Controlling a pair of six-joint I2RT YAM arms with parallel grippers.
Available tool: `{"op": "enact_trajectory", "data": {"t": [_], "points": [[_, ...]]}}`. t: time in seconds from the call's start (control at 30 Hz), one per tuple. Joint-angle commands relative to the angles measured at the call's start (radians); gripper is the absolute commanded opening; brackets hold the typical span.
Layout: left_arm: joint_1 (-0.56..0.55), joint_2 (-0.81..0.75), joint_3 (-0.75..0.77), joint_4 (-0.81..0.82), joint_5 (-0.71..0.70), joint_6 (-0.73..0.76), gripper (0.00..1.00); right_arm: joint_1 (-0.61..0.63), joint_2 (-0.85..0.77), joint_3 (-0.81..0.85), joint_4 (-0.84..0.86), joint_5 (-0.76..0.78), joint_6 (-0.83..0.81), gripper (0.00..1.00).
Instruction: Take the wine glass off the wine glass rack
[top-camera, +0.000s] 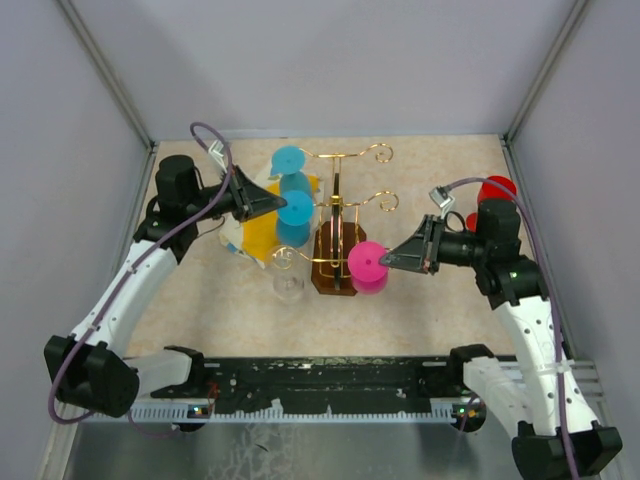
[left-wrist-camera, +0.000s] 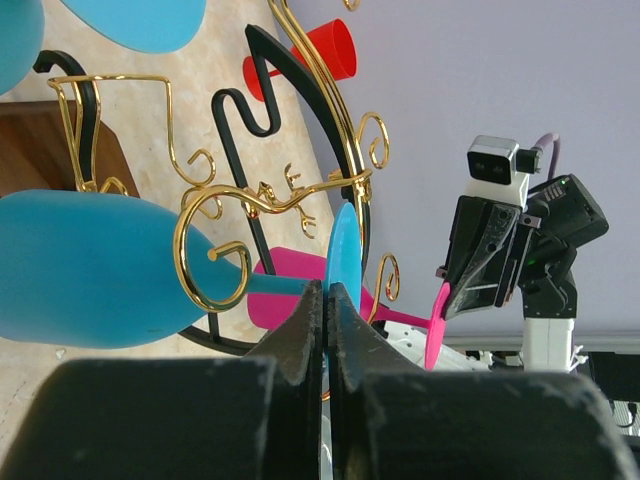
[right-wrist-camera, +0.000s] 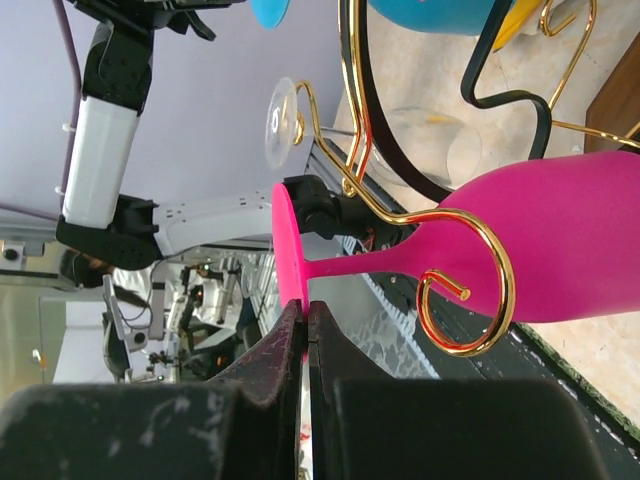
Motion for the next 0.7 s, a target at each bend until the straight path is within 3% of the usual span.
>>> {"op": "enact_trajectory", "data": {"t": [0.0,0.33,0.67], "points": [[-0.002,-0.026,0.008,-0.005,0.029,0.025,0.0,0.012,-0.023,0.019,0.012,0.006,0.003,0.0],[-0.002,-0.098,-0.004,-0.101,0.004,0.082,0.0,0.013,-0.083,0.02,-0.161,0.021,-0.069,0.0],[0.0,-0.114,0.09,-0.334,-0.081,0.254,0.0,0.012,-0.042,0.126,-0.451,0.109,-0.284,0.0]]}}
